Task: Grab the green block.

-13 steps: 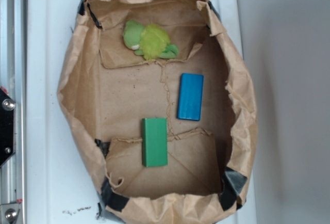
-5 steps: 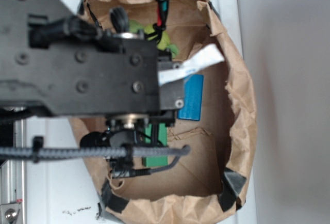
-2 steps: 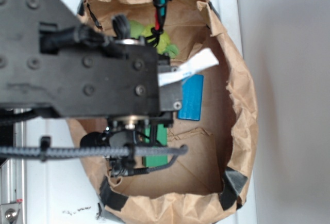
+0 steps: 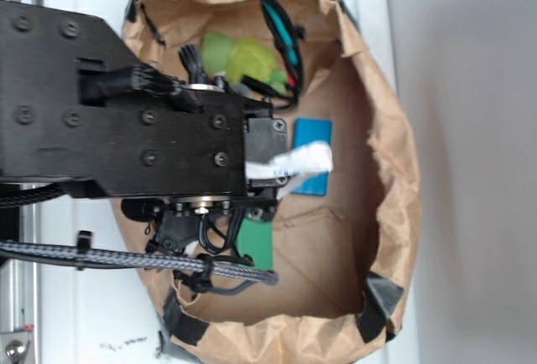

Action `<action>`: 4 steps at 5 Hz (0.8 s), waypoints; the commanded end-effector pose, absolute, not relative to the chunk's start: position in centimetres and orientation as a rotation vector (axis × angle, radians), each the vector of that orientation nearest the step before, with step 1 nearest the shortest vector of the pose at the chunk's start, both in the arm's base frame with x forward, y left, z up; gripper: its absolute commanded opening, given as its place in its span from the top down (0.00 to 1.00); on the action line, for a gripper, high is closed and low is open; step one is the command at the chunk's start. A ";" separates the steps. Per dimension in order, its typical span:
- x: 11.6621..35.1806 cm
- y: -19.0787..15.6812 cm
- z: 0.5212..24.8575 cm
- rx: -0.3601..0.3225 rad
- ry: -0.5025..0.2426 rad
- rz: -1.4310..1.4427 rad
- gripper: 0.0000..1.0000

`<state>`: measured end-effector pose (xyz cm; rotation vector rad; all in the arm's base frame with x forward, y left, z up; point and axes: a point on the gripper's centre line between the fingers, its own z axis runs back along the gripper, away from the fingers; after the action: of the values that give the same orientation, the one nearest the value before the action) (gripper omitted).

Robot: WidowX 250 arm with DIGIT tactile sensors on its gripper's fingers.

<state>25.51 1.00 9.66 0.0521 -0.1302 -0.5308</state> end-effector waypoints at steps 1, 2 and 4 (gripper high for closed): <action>27.4 1.8 11.8 -0.014 -0.188 -0.871 0.00; 28.9 2.7 11.8 -0.034 -0.217 -0.930 0.00; 28.4 2.1 8.9 0.051 -0.200 -1.186 0.00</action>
<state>27.66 2.09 6.66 -0.0108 -0.1343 -1.1756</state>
